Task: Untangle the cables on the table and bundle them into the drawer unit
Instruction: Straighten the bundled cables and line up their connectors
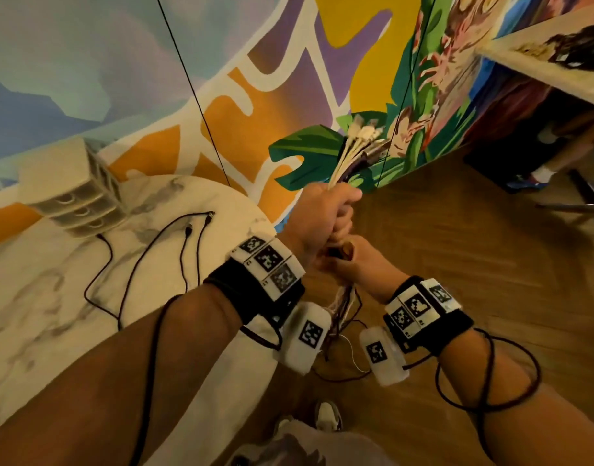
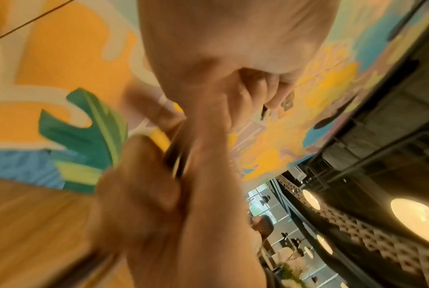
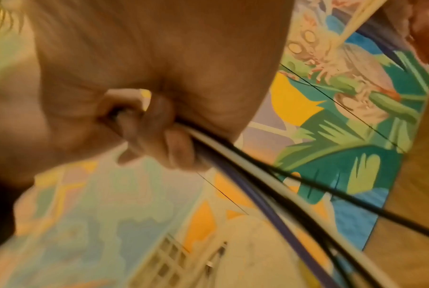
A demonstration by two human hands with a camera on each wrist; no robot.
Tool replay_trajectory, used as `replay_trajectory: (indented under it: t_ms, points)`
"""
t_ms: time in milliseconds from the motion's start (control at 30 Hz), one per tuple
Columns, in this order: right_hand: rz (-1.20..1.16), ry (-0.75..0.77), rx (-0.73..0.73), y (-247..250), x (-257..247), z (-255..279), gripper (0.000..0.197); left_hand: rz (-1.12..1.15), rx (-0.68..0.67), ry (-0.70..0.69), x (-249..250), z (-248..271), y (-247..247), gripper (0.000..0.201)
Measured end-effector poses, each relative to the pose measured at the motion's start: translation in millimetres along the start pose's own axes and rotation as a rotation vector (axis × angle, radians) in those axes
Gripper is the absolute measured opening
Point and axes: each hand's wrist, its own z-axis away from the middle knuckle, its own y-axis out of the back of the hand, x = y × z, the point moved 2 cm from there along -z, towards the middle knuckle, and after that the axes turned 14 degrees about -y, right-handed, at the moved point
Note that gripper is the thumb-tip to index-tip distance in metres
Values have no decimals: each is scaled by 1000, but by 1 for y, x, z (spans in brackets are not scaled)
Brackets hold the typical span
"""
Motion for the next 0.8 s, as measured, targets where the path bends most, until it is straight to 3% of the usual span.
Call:
replay_trajectory:
  t_ms: [100, 200, 300, 400, 467, 600, 700, 800]
  points:
    - [92, -77, 169, 4, 26, -20, 46, -394, 2, -169, 30, -13, 10, 46]
    - [108, -223, 303, 11, 74, -27, 46, -875, -12, -353, 80, -26, 27, 44]
    - [157, -410, 410, 18, 116, -28, 46, -1141, 8, -505, 114, -36, 43, 38]
    - [237, -582, 390, 25, 136, -33, 41, -1342, -128, -600, 108, -31, 41, 40]
    - [251, -656, 366, 28, 141, -33, 40, -1403, -158, -700, 102, -28, 42, 41]
    - [113, -655, 422, 34, 127, -35, 40, -1391, -222, -932, 76, -23, 37, 37]
    - [58, -545, 481, 40, 95, -37, 38, -1336, -356, -829, 31, -12, 27, 41]
    - [-80, -402, 469, 44, 69, -30, 23, -1255, -308, -695, -3, -8, 20, 34]
